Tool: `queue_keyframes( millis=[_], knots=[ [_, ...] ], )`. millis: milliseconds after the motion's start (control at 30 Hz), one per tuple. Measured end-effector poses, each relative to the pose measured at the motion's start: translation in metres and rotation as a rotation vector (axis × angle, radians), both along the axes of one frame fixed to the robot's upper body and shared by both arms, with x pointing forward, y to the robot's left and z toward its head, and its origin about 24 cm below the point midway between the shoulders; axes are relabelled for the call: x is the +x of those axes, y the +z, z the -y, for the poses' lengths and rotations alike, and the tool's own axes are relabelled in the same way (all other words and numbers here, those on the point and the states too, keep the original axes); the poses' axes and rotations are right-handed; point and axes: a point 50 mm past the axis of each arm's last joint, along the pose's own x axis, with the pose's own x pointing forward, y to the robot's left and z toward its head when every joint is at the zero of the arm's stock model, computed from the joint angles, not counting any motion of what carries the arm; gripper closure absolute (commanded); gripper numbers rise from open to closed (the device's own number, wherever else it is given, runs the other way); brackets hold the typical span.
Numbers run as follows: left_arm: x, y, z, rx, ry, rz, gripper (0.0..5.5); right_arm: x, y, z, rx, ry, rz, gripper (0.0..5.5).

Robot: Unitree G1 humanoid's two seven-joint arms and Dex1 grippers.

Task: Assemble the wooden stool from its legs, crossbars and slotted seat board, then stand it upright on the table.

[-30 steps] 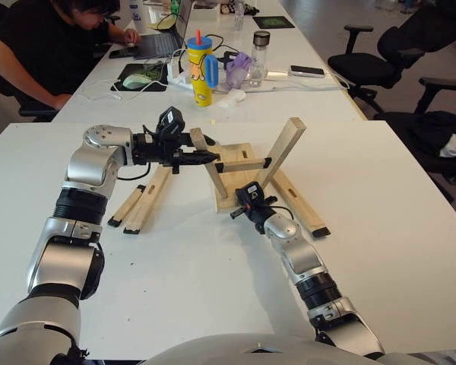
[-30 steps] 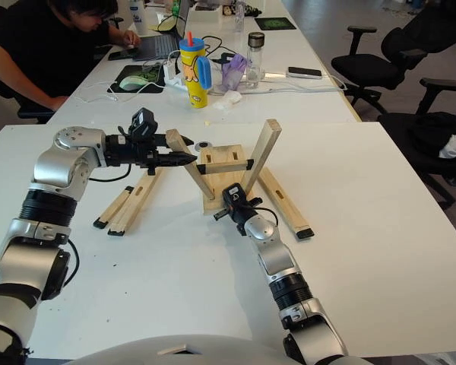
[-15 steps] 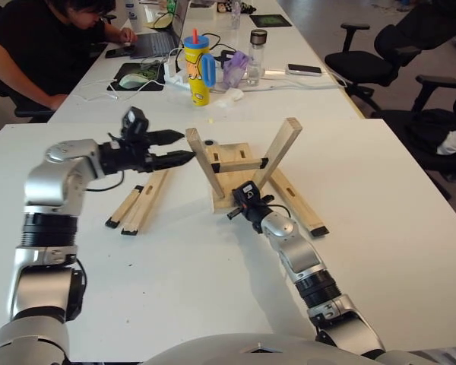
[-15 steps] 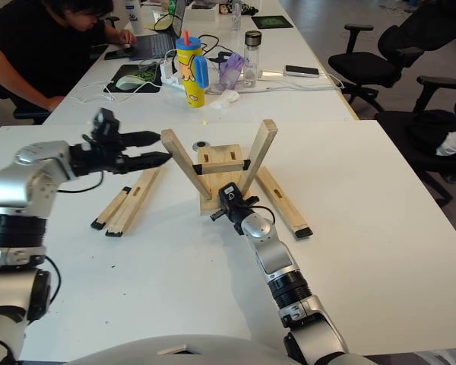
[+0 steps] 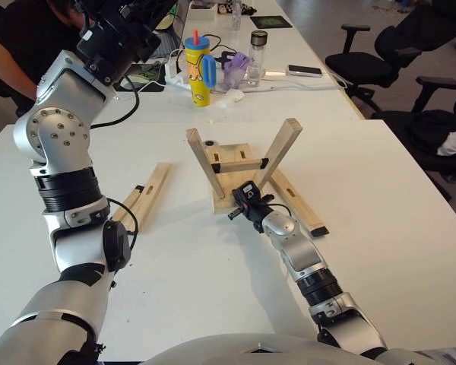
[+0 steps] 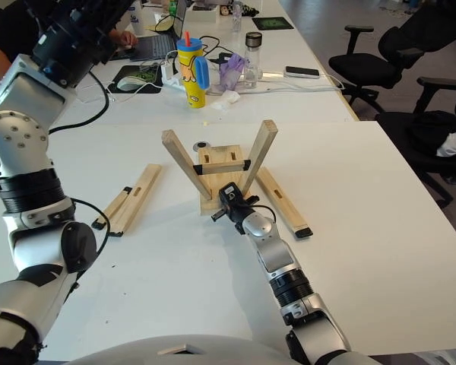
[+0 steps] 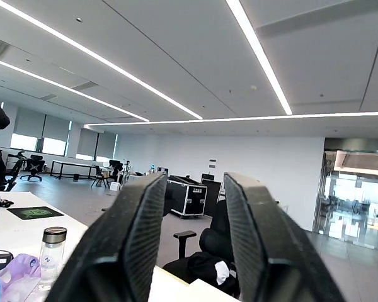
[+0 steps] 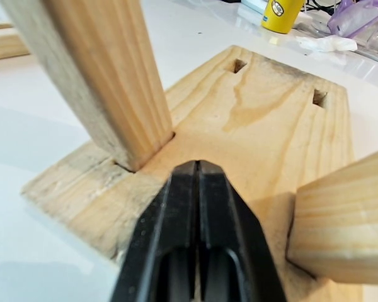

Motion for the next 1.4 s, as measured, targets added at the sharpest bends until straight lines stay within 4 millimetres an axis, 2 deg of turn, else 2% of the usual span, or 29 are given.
queue_keyframes(
  millis=[67,100,133,200,233,367,500,533,567,600,633,667,700,733,800,833,867,967,1067,1133,1167,1267,1300,1400],
  knots=[
    [0.000,0.000,0.010,0.053,-0.016,-0.010,4.72,0.000,0.000,0.000,-0.001,0.000,-0.002,5.50],
    [0.003,-0.013,0.020,0.129,-0.016,-0.058,4.88,0.000,-0.001,0.000,-0.003,-0.001,-0.003,5.50],
    [0.006,-0.033,0.028,0.200,-0.021,-0.123,4.98,0.001,0.000,0.000,-0.002,-0.001,-0.001,5.50],
    [0.009,-0.104,0.045,0.359,-0.043,-0.343,5.33,0.001,0.002,-0.002,0.006,0.004,0.006,5.50],
    [0.006,-0.114,0.047,0.366,-0.027,-0.327,5.42,0.002,0.002,-0.002,0.007,0.006,0.010,5.50],
    [0.006,-0.123,0.050,0.413,0.099,-0.277,5.46,0.001,-0.003,-0.002,-0.008,0.005,-0.020,5.50],
    [0.016,-0.112,0.046,0.308,0.234,-0.280,5.46,0.001,-0.004,-0.002,-0.010,0.004,-0.028,5.50],
    [0.018,-0.093,0.042,0.253,0.258,-0.242,5.46,0.002,-0.003,-0.002,-0.008,0.006,-0.023,5.50],
    [0.016,-0.059,0.038,0.175,0.275,-0.154,5.46,0.002,-0.002,-0.003,-0.008,0.008,-0.019,5.50],
    [0.012,-0.037,0.035,0.124,0.276,-0.093,5.46,0.002,-0.001,-0.003,-0.007,0.009,-0.019,5.50],
    [0.000,-0.004,0.032,0.057,0.267,0.015,5.46,0.002,-0.002,-0.003,-0.007,0.010,-0.020,5.50],
    [-0.012,0.016,0.033,0.056,0.267,0.101,5.46,0.002,-0.002,-0.002,-0.009,0.010,-0.022,5.50],
    [-0.017,0.018,0.035,0.077,0.267,0.117,5.46,0.002,-0.003,-0.002,-0.014,0.007,-0.026,5.50],
    [-0.015,0.002,0.041,0.152,0.269,0.068,5.46,0.002,-0.004,0.000,-0.017,0.004,-0.029,5.50],
    [-0.005,-0.057,0.050,0.294,0.259,-0.134,5.46,0.002,-0.003,-0.001,-0.012,0.006,-0.022,5.50],
    [-0.004,-0.098,0.053,0.381,0.250,-0.267,5.46,0.002,-0.001,-0.003,-0.006,0.011,-0.016,5.50],
    [-0.009,-0.121,0.056,0.397,0.247,-0.313,5.46,0.002,-0.001,-0.003,-0.003,0.014,-0.011,5.50],
    [-0.013,-0.129,0.056,0.400,0.342,-0.288,5.46,0.000,-0.005,-0.001,-0.009,0.010,-0.029,5.50],
    [-0.014,-0.126,0.043,0.317,0.573,-0.225,5.46,-0.007,-0.008,0.002,0.050,0.012,0.003,5.50],
    [-0.020,-0.113,0.027,0.260,0.702,-0.167,5.46,-0.016,-0.005,0.007,0.132,-0.004,0.075,5.50],
    [-0.027,-0.100,0.024,0.221,0.743,-0.101,5.46,-0.020,-0.002,0.009,0.149,-0.005,0.105,5.50],
    [-0.046,-0.079,0.022,0.168,0.795,0.014,5.46,-0.020,0.030,0.010,0.233,0.001,0.256,5.50],
    [-0.052,-0.083,0.020,0.174,0.805,0.009,5.46,-0.021,0.049,0.010,0.259,0.017,0.337,5.50],
    [-0.062,-0.123,0.009,0.270,0.824,-0.148,5.46,-0.034,0.082,0.012,0.310,0.050,0.440,5.50]
  ],
)
